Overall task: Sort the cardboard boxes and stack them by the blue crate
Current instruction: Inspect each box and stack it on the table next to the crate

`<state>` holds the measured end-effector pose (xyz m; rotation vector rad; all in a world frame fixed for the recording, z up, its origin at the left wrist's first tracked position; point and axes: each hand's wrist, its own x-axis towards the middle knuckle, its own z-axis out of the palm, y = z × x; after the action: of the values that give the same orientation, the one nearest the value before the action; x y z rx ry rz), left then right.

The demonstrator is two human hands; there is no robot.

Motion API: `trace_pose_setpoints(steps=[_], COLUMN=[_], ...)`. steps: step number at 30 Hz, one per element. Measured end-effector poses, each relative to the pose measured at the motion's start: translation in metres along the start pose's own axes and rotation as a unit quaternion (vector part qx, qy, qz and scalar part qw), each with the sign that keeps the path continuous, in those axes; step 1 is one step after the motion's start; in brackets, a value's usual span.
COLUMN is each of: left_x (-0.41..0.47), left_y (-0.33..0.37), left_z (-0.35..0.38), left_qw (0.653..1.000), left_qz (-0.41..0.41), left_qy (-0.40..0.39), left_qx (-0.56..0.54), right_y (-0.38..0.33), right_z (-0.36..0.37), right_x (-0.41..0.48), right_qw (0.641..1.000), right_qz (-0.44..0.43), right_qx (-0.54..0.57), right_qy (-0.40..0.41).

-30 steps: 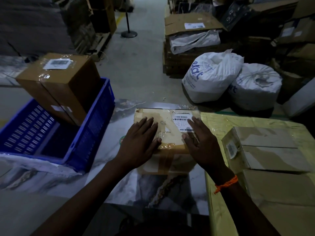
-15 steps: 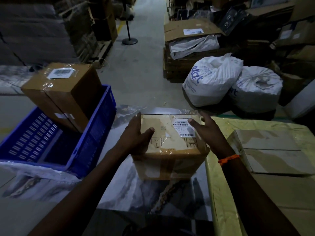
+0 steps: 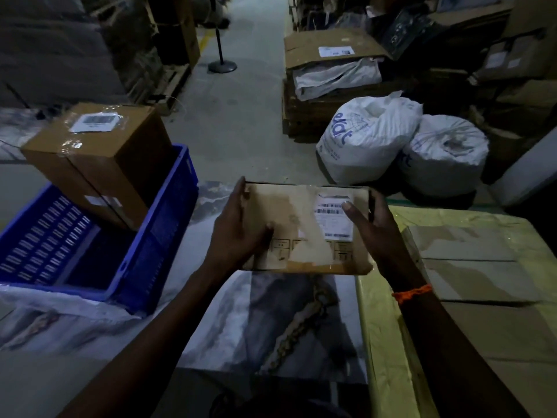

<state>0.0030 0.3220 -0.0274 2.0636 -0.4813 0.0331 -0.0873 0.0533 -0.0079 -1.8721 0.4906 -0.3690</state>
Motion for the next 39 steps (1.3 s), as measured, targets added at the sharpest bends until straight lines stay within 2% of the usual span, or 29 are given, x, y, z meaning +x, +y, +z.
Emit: trace_pose_setpoints(steps=[3, 8, 11, 18, 25, 27, 31, 34, 37, 39], left_x=[-0.011, -0.064, -0.100, -0.147, -0.163, -0.152, -0.105, -0.070, -0.052, -0.052], left_y=[-0.015, -0.032, -0.056, -0.081, -0.091, -0.092, -0.079, -0.078, -0.090, -0.097], left_z=[0.000, 0.009, 0.011, 0.009, 0.019, 0.025, 0.050, 0.077, 0.094, 0.097], left_qw=[0.998, 0.992, 0.990, 0.993, 0.992, 0.994, 0.987, 0.961, 0.936, 0.929], left_qz=[0.012, -0.068, -0.105, -0.112, -0.111, -0.085, -0.022, 0.034, 0.017, 0.018], left_qy=[0.005, 0.031, 0.020, -0.014, -0.049, -0.046, -0.046, -0.105, -0.143, -0.140], left_qx=[-0.054, -0.098, -0.089, -0.041, 0.021, 0.057, 0.155, 0.253, 0.320, 0.341], right_y=[0.010, 0.053, 0.077, 0.111, 0.133, 0.131, 0.120, 0.115, 0.119, 0.127], right_z=[0.003, 0.020, 0.026, 0.027, 0.026, 0.031, 0.060, 0.095, 0.118, 0.123], right_x=[-0.010, -0.048, -0.076, -0.122, -0.133, -0.125, -0.086, -0.044, -0.016, -0.012], right_qw=[0.999, 0.998, 0.996, 0.993, 0.990, 0.989, 0.962, 0.928, 0.887, 0.870], right_qz=[0.019, 0.051, 0.079, 0.112, 0.130, 0.097, -0.073, -0.119, -0.122, -0.132], right_qx=[0.045, 0.037, 0.035, 0.036, -0.052, -0.108, -0.262, -0.334, -0.410, -0.441], right_qy=[0.007, -0.025, -0.037, -0.022, 0.007, 0.007, -0.038, -0.117, -0.177, -0.176])
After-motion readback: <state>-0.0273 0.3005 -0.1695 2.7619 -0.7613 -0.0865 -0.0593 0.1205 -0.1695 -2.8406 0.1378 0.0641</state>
